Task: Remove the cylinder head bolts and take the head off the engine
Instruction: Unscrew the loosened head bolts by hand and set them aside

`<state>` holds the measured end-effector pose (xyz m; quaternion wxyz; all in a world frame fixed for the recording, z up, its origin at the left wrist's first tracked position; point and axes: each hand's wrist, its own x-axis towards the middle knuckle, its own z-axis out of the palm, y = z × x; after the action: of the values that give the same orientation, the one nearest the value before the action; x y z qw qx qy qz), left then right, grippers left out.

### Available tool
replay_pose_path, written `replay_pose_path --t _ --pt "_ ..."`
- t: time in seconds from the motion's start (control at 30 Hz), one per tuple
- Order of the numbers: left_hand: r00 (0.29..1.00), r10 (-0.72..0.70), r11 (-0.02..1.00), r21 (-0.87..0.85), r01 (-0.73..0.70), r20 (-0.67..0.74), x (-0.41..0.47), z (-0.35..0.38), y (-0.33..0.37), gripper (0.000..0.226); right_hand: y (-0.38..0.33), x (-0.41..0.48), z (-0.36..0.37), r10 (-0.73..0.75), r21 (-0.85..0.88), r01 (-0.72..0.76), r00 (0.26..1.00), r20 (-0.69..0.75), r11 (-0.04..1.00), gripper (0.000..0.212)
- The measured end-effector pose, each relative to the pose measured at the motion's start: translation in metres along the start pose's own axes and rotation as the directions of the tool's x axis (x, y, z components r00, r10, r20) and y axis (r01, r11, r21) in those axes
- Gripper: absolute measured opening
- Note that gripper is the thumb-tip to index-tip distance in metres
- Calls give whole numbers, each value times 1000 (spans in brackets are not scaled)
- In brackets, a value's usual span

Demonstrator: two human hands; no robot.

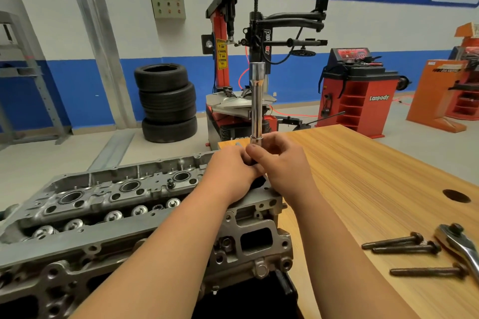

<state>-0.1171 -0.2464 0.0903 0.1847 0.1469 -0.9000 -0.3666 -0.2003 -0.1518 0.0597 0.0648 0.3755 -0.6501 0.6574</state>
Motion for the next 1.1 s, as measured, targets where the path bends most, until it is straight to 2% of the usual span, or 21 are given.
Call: replay_pose_path --t 0.07,0.2,0.3,0.37,0.47,0.53,0.6,0.67,0.8,0.9,0.97,1.1 --pt "1000 1 1000 7 -1 15 0 0 -1 20 -2 0 0 -29 -10 29 998 49 1000 5" --pt "998 13 1000 -24 -11 55 -1 -1 -2 19 -4 -3 1 5 46 -6 1000 21 999 20" --pt "999 23 999 29 -24 23 -1 -2 1 8 -5 -4 2 18 -13 -17 1000 21 1000 13" --pt "998 59 992 116 -58 -3 0 -1 3 10 -7 -3 4 10 -42 -9 1000 7 999 14" --pt "998 67 996 53 -68 9 0 0 2 13 -10 -2 4 -11 -58 11 1000 -6 998 10" --pt "995 82 996 20 -83 54 -2 -1 0 22 -9 -3 4 -26 -95 25 1000 -5 995 22" --pt "993 79 997 -4 -79 90 -3 -2 -1 16 -8 -3 3 -26 -104 22 999 -37 994 33" --pt "996 52 999 -3 -52 68 -3 -2 1 10 -7 -3 4 9 -53 -11 999 -42 999 29" --pt "1000 3 998 62 -1 -26 0 -1 4 16 -7 -3 9 63 -7 -63 998 -6 998 17" --pt "999 49 987 151 -46 -18 3 0 5 5 -6 -1 11 46 -82 -46 999 3 996 30" --pt "996 93 978 189 -91 -4 4 1 5 17 -8 2 12 31 -145 -38 998 -47 989 36" --pt "996 89 989 120 -87 -9 1 0 6 24 -13 1 13 18 -143 -35 993 -118 989 36"
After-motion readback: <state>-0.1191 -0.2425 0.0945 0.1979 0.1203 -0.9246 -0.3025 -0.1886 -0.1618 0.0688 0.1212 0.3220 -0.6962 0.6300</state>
